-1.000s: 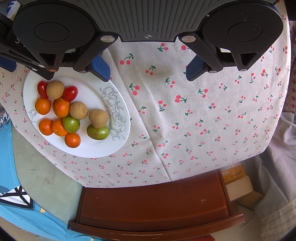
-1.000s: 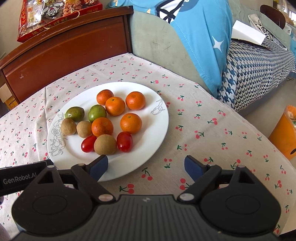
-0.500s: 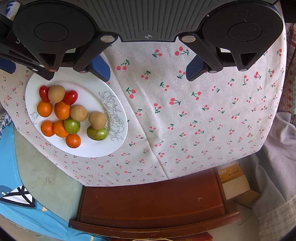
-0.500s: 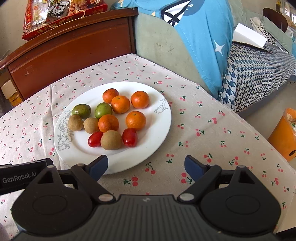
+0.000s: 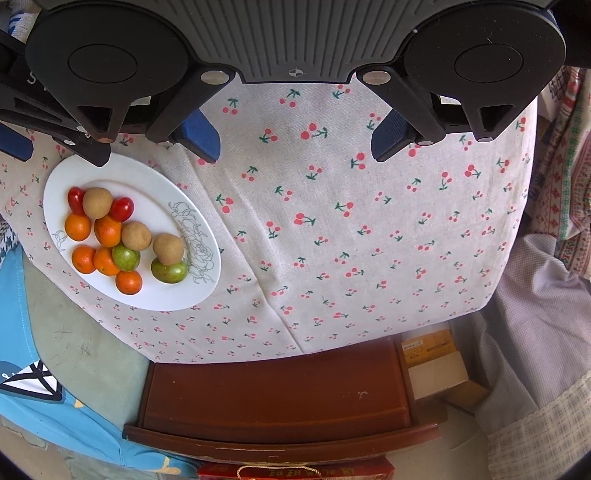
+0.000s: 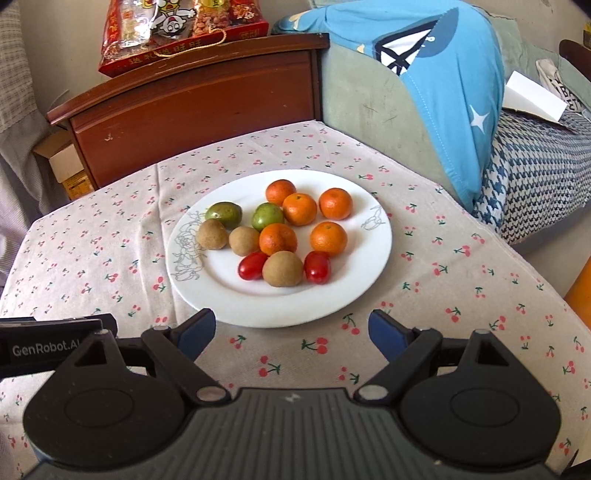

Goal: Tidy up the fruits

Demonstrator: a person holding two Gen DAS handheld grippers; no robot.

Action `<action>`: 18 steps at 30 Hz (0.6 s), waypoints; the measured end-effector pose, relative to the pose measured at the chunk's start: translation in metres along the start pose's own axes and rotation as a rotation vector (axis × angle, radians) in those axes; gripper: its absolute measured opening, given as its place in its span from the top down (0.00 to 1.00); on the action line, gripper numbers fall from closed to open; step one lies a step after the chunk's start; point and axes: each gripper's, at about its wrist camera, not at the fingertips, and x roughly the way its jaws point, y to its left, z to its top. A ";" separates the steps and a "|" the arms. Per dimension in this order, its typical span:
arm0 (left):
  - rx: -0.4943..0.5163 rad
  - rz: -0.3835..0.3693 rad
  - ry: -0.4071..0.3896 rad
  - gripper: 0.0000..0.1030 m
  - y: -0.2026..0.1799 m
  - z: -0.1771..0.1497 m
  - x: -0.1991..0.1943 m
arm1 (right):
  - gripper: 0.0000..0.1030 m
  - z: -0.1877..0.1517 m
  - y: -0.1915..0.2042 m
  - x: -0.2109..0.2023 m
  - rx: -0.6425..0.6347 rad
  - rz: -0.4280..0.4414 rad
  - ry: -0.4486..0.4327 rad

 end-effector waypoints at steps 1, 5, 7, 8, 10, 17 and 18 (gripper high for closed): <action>-0.002 0.006 0.000 0.12 0.003 -0.002 -0.001 | 0.13 -0.002 0.003 0.000 -0.008 0.011 -0.004; -0.011 0.030 -0.003 0.12 0.015 -0.009 -0.005 | 0.13 -0.012 0.015 0.000 -0.049 0.053 0.003; -0.019 0.039 -0.004 0.12 0.021 -0.012 -0.007 | 0.13 -0.017 0.020 0.001 -0.058 0.069 0.008; -0.023 0.040 -0.004 0.12 0.024 -0.013 -0.008 | 0.13 -0.019 0.022 0.001 -0.062 0.076 0.007; -0.033 0.043 -0.005 0.12 0.030 -0.015 -0.009 | 0.11 -0.026 0.028 0.001 -0.082 0.109 0.009; -0.060 0.051 0.001 0.12 0.048 -0.023 -0.010 | 0.05 -0.047 0.056 0.005 -0.210 0.137 0.010; -0.062 0.053 0.002 0.12 0.049 -0.023 -0.010 | 0.04 -0.049 0.060 0.005 -0.225 0.144 0.004</action>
